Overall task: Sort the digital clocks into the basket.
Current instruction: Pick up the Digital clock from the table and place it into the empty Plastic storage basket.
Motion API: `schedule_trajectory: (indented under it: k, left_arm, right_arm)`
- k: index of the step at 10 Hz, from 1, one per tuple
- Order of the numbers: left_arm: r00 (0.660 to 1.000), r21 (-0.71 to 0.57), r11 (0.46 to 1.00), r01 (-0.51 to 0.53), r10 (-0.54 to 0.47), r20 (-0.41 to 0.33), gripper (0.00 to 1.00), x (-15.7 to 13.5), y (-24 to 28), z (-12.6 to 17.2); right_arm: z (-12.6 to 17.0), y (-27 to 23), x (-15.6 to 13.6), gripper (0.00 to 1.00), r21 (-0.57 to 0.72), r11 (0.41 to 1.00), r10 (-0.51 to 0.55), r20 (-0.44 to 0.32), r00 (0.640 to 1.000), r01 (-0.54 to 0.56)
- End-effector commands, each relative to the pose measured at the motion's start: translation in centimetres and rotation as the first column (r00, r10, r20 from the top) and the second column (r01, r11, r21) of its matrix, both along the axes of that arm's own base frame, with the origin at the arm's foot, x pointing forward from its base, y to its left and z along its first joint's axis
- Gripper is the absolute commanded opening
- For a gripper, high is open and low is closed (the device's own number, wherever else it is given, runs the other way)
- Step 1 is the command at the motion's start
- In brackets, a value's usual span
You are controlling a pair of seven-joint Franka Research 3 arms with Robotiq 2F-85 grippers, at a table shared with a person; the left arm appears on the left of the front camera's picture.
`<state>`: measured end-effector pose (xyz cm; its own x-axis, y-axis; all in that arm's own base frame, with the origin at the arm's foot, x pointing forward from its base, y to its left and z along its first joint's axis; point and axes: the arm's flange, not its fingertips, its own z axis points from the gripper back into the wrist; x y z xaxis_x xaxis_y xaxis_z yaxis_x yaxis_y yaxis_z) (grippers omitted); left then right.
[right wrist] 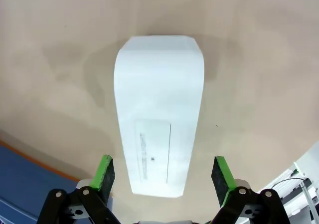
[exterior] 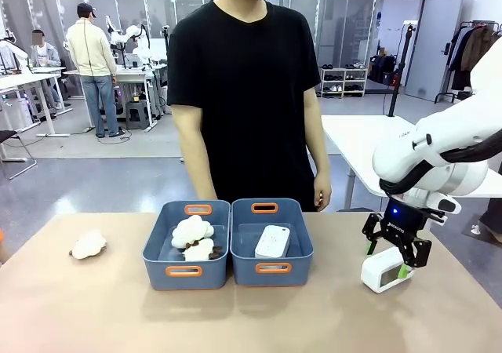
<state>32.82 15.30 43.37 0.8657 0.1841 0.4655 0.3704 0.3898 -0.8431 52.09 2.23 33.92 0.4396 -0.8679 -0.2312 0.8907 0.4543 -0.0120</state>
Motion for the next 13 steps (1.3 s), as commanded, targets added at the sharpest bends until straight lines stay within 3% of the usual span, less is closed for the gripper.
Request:
schedule_trajectory:
  k: [1,4,5,6,7,8,9,12,13]
  left_arm:
    - [1.0,0.005,1.0,0.003,-0.003,-0.014,1.0,-0.3,-0.1,0.3]
    - [1.0,0.005,1.0,0.003,-0.003,-0.014,1.0,-0.3,-0.1,0.3]
    - [1.0,0.005,1.0,0.003,-0.003,-0.014,1.0,-0.3,-0.1,0.3]
    - [1.0,0.005,1.0,0.003,-0.003,-0.014,1.0,-0.3,-0.1,0.3]
    - [1.0,0.005,1.0,0.003,-0.003,-0.014,1.0,-0.3,-0.1,0.3]
    - [1.0,0.005,1.0,0.003,-0.003,-0.014,1.0,-0.3,-0.1,0.3]
    - [1.0,0.005,1.0,0.003,-0.003,-0.014,1.0,-0.3,-0.1,0.3]
    - [1.0,0.005,1.0,0.003,-0.003,-0.014,1.0,-0.3,-0.1,0.3]
    - [1.0,0.005,1.0,0.003,-0.003,-0.014,1.0,-0.3,-0.1,0.3]
  right_arm:
    - [-0.9,0.2,1.2,1.0,-0.041,0.997,-0.058,-0.007,0.998,0.058]
    - [-2.2,0.7,1.1,1.0,-0.08,0.996,-0.031,-0.042,0.999,0.028]
    - [-2.3,0.8,1.0,0.41,-0.089,0.996,-0.026,-0.048,0.999,0.021]
    - [-2.4,0.8,1.0,0.41,-0.109,0.994,-0.023,-0.056,0.998,0.017]
    - [-2.5,0.9,0.9,0.0,-0.123,0.992,-0.018,-0.062,0.998,0.01]
    - [-2.6,1.0,1.0,0.38,-0.13,0.991,-0.019,-0.058,0.998,0.011]
    - [-2.7,0.9,1.0,0.0,-0.137,0.991,-0.019,-0.058,0.998,0.011]
    - [-2.0,0.6,0.7,0.0,-0.12,0.993,-0.011,-0.063,0.998,0.003]
    - [-0.4,0.3,0.2,0.0,-0.086,0.995,0.043,-0.064,0.997,-0.049]
